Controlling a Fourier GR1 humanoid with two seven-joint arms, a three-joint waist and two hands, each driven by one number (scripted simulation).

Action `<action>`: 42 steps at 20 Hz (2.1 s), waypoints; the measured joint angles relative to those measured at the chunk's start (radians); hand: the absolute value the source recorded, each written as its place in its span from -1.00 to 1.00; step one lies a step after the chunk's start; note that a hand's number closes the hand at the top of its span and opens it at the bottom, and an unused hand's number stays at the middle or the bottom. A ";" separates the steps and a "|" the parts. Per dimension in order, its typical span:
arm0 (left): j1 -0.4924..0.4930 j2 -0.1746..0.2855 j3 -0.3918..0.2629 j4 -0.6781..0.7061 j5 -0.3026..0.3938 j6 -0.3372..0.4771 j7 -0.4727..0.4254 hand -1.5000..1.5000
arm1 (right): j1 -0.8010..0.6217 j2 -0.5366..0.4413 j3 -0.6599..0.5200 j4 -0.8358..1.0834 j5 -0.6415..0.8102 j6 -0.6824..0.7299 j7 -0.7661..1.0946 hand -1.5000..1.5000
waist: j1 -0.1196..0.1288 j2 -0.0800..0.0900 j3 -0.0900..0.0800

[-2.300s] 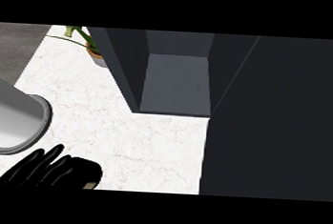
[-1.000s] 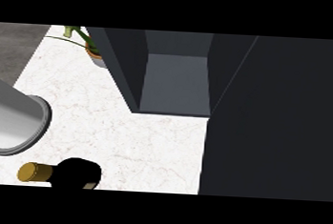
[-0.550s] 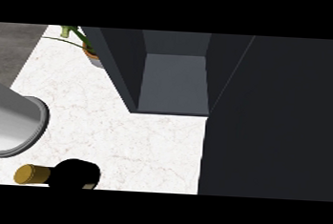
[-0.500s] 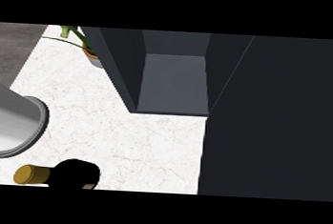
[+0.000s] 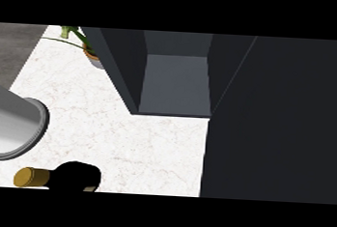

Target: Pick up the wine, place it into the cabinet and close the cabinet

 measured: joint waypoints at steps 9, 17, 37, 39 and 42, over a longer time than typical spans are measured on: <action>-0.005 -0.109 -0.059 0.136 -0.167 -0.144 -0.038 -1.00 | -0.027 -0.015 -0.033 -0.005 -0.005 0.015 0.040 -1.00 | -0.003 -0.001 0.000; -0.029 -0.207 -0.052 0.260 -0.357 -0.261 -0.144 -1.00 | -0.039 -0.002 -0.041 0.002 -0.006 0.027 0.040 -1.00 | 0.000 0.000 0.000; -0.077 -0.300 -0.049 0.558 -0.614 -0.486 -0.354 -1.00 | -0.047 0.020 -0.043 -0.005 -0.004 0.029 0.068 -1.00 | -0.001 -0.001 0.000; -0.083 -0.318 -0.052 0.580 -0.653 -0.494 -0.381 -1.00 | -0.052 0.021 -0.044 -0.003 -0.004 0.031 0.069 -1.00 | 0.000 0.000 0.000; -0.094 -0.324 -0.053 0.606 -0.678 -0.500 -0.403 -1.00 | -0.076 0.020 -0.048 -0.003 -0.004 0.019 0.091 -1.00 | 0.000 0.000 0.000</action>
